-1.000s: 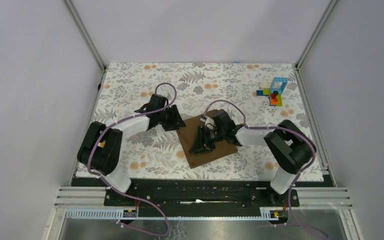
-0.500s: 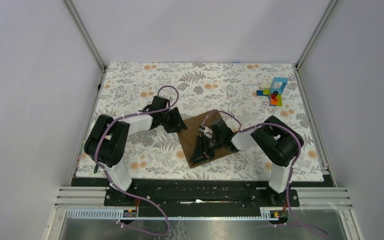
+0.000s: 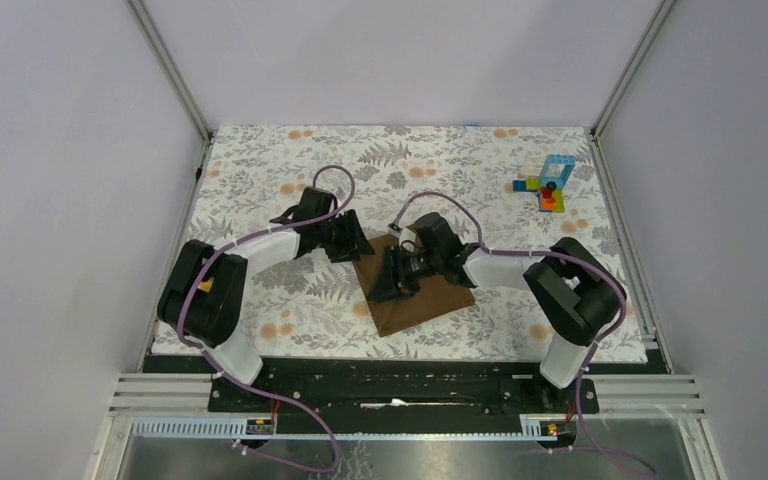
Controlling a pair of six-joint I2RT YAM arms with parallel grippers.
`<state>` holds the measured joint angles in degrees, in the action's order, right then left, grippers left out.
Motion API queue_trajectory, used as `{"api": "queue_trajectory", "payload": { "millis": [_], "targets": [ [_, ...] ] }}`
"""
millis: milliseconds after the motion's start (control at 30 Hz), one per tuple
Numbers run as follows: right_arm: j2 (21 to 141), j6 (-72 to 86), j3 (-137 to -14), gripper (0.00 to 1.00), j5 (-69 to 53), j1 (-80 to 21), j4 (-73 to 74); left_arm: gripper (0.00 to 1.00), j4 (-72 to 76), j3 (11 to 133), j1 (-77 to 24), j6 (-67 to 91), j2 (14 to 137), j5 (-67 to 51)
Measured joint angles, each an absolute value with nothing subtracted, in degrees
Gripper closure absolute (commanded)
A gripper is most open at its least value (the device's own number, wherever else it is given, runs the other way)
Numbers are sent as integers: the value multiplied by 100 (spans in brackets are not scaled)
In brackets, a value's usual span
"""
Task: Fold the napkin into a case and place the utensils inside
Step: Smooth out the upper triangle-folded napkin at the center of the board.
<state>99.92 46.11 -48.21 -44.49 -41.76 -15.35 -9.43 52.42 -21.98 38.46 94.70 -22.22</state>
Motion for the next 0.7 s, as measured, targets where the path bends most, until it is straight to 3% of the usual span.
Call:
{"api": "queue_trajectory", "payload": {
  "millis": [333, 500, 700],
  "targets": [
    [11118, 5203, -4622, 59, -4613, -4287, -2766, 49, -735, 5384, -2178, 3905, 10075, -2165],
    [11056, 5360, -4217, 59, -4709, -4324, -3129, 48, -731, 5384, -2182, 3900, 10053, -2051],
    [10532, 5078, -4309, 56, -4595, -4338, -2399, 46, -915, 5384, -2189, 3844, 9889, -1979]
  ]
}}
